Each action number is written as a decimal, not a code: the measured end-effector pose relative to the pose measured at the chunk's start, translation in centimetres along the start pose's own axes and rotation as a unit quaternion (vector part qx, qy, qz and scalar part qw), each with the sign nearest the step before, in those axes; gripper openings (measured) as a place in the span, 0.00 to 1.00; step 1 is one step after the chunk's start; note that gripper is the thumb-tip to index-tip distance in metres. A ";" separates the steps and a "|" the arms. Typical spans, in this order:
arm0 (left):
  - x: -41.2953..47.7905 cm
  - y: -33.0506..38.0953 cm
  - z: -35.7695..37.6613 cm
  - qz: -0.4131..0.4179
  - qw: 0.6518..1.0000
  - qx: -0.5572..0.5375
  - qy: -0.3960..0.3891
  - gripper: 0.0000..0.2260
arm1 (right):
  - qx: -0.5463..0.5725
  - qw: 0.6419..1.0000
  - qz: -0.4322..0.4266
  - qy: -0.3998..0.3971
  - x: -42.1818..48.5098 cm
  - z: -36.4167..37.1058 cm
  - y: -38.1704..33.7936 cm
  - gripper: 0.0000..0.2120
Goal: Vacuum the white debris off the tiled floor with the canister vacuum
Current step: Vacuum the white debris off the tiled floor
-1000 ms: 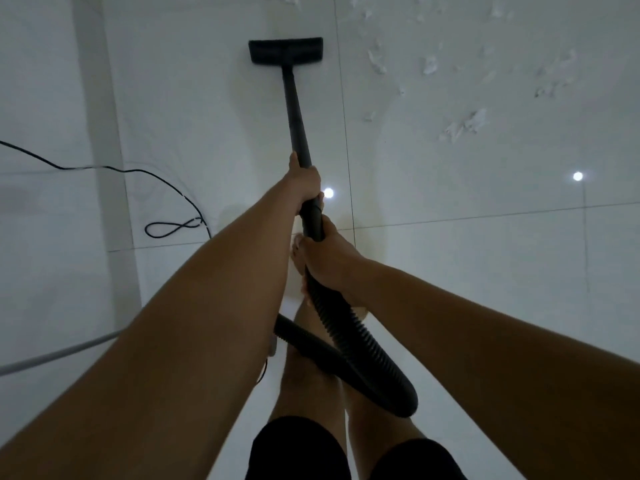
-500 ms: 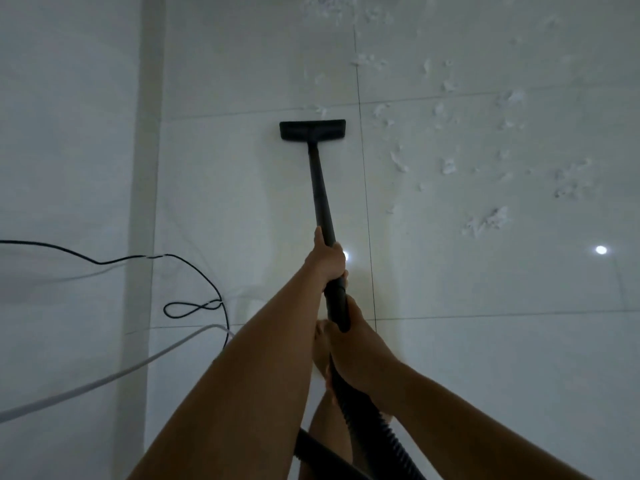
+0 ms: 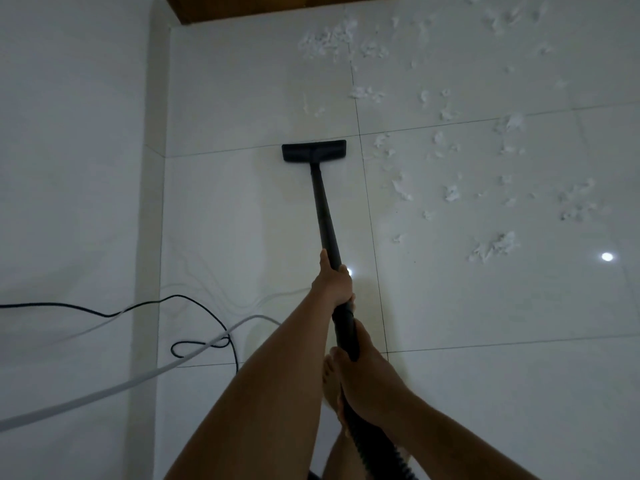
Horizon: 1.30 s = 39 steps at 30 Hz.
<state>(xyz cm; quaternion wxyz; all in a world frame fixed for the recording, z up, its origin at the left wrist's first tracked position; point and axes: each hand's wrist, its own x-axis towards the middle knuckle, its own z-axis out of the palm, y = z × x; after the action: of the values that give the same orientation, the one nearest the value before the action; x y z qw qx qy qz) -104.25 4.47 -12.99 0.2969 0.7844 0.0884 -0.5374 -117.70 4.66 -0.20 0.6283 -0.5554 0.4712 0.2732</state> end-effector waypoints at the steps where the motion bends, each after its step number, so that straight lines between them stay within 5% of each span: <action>1: -0.2 0.5 -0.4 -0.002 1.000 -0.001 -0.003 0.30 | 0.003 1.000 -0.002 0.001 -0.3 -0.1 -0.8 0.29; 39: 12.1 25.3 -9.3 0.001 1.000 -0.016 0.007 0.30 | -0.017 1.000 -0.004 -0.007 13.5 -9.9 -24.2 0.29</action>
<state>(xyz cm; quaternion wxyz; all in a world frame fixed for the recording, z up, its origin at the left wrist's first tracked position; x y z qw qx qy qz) -80.38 -12.93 -12.16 0.3090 0.7834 0.0981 -0.5302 -94.06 -12.86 -0.98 0.6233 -0.5657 0.4602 0.2824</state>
